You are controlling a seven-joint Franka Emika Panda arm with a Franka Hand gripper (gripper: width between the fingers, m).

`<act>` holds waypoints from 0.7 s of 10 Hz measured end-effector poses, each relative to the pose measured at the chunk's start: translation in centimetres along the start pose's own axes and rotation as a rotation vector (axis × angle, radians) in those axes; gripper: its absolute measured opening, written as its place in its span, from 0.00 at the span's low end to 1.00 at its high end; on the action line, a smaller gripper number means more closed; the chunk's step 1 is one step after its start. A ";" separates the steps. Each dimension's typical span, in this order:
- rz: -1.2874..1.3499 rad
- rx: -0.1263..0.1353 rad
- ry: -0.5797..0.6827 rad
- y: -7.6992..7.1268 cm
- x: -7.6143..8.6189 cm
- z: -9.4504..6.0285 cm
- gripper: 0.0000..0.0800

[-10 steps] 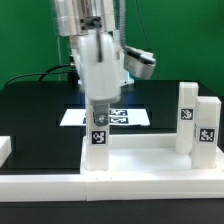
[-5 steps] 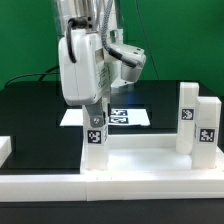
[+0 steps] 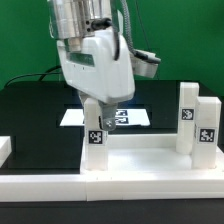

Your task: Assemble desk

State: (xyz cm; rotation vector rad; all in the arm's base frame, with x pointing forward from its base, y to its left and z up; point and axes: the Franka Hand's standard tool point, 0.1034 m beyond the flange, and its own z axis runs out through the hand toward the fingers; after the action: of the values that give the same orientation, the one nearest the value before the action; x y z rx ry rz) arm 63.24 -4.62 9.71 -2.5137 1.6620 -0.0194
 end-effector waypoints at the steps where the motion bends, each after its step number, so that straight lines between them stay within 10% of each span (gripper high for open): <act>1: -0.069 0.000 0.000 0.0 0.0 0.0 0.81; 4: -0.574 -0.069 0.019 -0.1 -0.8 0.0 0.81; 7: -0.836 -0.074 0.018 0.5 -0.3 0.3 0.81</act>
Offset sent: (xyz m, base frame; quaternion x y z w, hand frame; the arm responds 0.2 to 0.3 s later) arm -0.0067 0.0215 0.0051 -0.0812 -0.0083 -0.4633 0.8824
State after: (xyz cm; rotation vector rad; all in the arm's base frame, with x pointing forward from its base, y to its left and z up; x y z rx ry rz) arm 62.69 -4.49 9.35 -3.0554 0.5137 -0.0600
